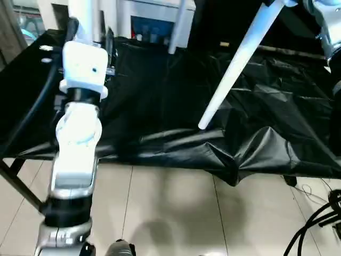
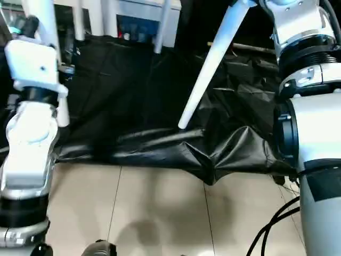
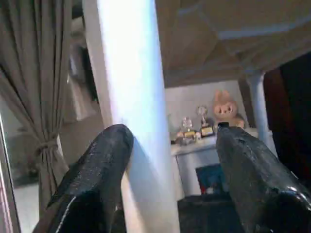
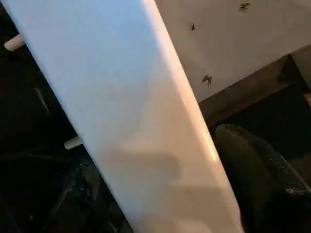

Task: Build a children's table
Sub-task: Flip table

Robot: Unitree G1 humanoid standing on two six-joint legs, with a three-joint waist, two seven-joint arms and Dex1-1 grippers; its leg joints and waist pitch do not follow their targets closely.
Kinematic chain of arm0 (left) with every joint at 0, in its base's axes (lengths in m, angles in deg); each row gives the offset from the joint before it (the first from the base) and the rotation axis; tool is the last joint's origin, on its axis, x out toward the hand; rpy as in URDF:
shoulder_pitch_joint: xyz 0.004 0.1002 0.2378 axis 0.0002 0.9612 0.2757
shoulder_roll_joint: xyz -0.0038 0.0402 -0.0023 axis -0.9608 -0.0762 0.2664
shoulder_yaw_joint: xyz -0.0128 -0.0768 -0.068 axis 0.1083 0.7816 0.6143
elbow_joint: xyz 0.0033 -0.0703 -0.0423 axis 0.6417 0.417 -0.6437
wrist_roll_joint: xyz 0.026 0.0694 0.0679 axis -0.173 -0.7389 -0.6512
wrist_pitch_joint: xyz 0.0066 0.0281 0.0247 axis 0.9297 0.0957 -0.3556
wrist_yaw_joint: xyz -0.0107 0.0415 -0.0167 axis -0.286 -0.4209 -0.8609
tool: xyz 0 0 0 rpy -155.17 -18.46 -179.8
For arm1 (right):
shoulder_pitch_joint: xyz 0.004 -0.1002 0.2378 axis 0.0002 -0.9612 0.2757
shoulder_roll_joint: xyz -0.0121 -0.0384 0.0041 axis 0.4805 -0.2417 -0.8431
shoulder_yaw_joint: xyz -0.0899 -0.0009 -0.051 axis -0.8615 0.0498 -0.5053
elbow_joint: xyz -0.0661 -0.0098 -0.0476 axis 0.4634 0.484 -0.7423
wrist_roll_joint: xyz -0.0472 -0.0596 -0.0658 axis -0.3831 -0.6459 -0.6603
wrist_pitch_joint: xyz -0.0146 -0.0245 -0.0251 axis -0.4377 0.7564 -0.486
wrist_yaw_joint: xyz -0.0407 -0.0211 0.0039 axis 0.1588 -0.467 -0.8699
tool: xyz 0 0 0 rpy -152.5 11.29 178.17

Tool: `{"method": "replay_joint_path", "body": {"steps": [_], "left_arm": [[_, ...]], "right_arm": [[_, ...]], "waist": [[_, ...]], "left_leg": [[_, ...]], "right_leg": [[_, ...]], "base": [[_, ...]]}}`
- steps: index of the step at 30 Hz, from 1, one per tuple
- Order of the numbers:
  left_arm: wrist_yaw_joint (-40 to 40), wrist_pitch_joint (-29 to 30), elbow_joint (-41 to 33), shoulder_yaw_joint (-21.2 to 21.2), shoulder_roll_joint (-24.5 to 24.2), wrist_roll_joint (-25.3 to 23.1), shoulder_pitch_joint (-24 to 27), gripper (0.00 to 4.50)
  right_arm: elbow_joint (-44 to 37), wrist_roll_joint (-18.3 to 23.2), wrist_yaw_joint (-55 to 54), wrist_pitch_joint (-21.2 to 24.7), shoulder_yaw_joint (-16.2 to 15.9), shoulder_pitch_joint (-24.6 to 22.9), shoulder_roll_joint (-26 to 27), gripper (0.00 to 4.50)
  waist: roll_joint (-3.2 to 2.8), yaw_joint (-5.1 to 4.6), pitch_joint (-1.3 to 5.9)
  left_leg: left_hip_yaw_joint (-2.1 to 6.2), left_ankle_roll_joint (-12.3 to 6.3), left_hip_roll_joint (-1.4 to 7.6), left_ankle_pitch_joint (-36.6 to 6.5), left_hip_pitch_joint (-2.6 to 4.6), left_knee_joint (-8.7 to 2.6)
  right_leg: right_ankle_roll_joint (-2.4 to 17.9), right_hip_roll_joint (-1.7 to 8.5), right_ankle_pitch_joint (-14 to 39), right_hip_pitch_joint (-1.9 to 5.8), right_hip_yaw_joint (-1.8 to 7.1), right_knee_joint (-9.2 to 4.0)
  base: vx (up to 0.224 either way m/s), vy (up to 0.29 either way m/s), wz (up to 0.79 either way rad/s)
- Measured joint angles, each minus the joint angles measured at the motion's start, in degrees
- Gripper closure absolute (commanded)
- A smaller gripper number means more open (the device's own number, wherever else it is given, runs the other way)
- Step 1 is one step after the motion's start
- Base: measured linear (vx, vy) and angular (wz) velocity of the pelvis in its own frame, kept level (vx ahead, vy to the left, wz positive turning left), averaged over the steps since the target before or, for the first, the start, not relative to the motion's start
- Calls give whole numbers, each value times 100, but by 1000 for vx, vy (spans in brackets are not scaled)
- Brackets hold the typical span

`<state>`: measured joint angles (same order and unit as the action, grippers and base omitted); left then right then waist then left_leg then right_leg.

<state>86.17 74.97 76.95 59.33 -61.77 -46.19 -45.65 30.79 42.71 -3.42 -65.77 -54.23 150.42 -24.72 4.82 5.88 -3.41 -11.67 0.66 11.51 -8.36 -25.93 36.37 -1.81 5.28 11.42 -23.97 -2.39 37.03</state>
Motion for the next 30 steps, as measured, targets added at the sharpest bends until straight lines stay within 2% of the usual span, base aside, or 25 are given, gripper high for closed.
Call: {"method": "replay_joint_path", "body": {"steps": [3, 7, 12, 17, 19, 21, 24, 27, 29, 30], "left_arm": [[106, 233, 514, 97, 6, -9, -161, 81], [315, 484, 1122, 181, 12, -40, -190, 52], [458, 463, 1350, 441, 9, 145, -473, 6], [451, 428, 1363, 501, 12, 282, -481, 0], [444, 430, 1357, 479, 38, 309, -465, 34], [440, 430, 1345, 454, 74, 353, -428, 37], [430, 433, 1346, 411, 121, 397, -352, 73], [424, 432, 1345, 404, 123, 423, -343, 89], [424, 432, 1346, 405, 126, 491, -343, 122], [424, 432, 1346, 407, 129, 518, -343, 122]], "right_arm": [[1, -24, -11, 56, -2, -3, 2, 158], [-27, -9, 74, -26, 1, -2, 2, 160], [-53, -11, 90, -39, 1, -3, 1, 164], [-50, -19, 72, -23, 3, -4, -15, 167], [-52, -22, 73, -26, 2, -7, -14, 168], [-53, -25, 74, -29, 3, -9, -13, 168], [-54, -31, 74, -29, 2, -9, -11, 169], [-58, -36, 77, -32, 2, -10, -9, 169], [-59, -37, 77, -34, 2, -12, -8, 169], [-60, -40, 77, -36, 2, -12, -8, 169]], "waist": [[7, 3, 5], [9, -59, 6], [9, -65, 6], [10, -72, 7], [10, -77, 7], [10, -77, 7], [10, -76, 7], [10, -76, 7], [11, -74, 7], [11, -75, 7]], "left_leg": [[3, 0, -4, 0, 3, 0], [4, 0, -6, 0, -6, 1], [8, 3, -2, 2, -5, 0], [6, 3, -2, 2, -6, 1], [6, 3, -2, 2, -4, 1], [7, 3, -1, 2, -3, 1], [7, 3, 0, 2, -4, 1], [7, 3, 0, 2, -3, 1], [7, 3, 0, 2, -3, 1], [7, 3, 0, 2, -3, 1]], "right_leg": [[-1, 1, 0, 0, 3, -3], [10, 1, -7, 7, 4, 0], [12, -1, -13, 10, -2, 6], [13, 0, -13, 10, 1, 3], [13, 0, -13, 9, 0, 4], [13, 0, -13, 9, -1, 5], [13, -1, -13, 9, -2, 5], [13, -1, -13, 9, -1, 5], [13, -1, -13, 9, -2, 4], [13, -1, -13, 9, -1, 5]], "base": [[0, 0, 0], [0, 0, 0], [0, 0, 0], [0, 0, 0], [0, 0, 0], [0, 0, 0], [0, 0, 0], [0, 0, 0], [0, 0, 0], [0, 0, 0]]}}
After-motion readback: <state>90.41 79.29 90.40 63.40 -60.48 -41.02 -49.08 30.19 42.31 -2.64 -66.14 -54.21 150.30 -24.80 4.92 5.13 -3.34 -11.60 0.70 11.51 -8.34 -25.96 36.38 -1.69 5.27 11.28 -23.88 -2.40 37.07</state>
